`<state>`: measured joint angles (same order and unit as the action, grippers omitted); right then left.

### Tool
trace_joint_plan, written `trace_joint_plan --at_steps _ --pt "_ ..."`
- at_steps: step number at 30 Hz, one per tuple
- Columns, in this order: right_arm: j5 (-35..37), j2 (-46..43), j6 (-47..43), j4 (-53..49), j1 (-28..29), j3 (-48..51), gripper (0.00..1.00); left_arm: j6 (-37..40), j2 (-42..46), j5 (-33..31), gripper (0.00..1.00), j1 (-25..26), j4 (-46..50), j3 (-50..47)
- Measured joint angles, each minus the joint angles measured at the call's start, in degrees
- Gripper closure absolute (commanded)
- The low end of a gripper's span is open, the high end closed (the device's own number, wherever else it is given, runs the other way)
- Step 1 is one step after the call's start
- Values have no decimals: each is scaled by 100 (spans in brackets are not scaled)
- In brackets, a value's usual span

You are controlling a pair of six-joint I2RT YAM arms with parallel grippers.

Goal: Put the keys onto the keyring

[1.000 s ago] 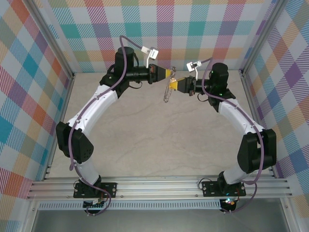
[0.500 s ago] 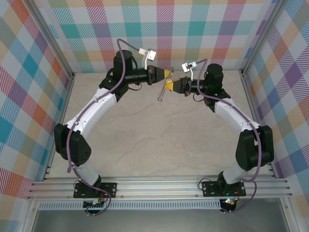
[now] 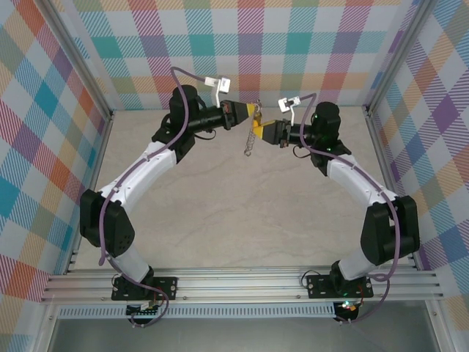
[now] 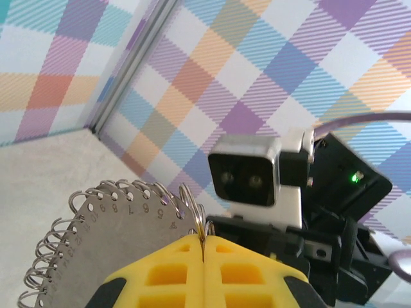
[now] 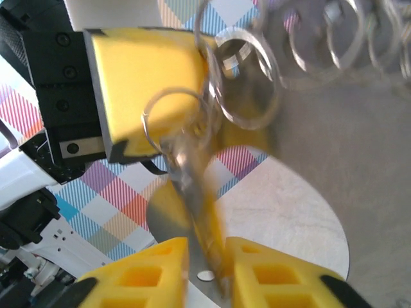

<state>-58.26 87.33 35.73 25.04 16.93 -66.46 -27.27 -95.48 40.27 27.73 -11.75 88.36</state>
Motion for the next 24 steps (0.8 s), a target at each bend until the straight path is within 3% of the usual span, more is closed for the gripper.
trace_joint_plan --at_steps 13,24 --pt "555 -1250 -402 -778 -83 385 66 -59 160 -42 100 0 -411 0" --pt "1530 -1038 -37 -455 -83 -188 69 -57 214 74 100 0 -409 0"
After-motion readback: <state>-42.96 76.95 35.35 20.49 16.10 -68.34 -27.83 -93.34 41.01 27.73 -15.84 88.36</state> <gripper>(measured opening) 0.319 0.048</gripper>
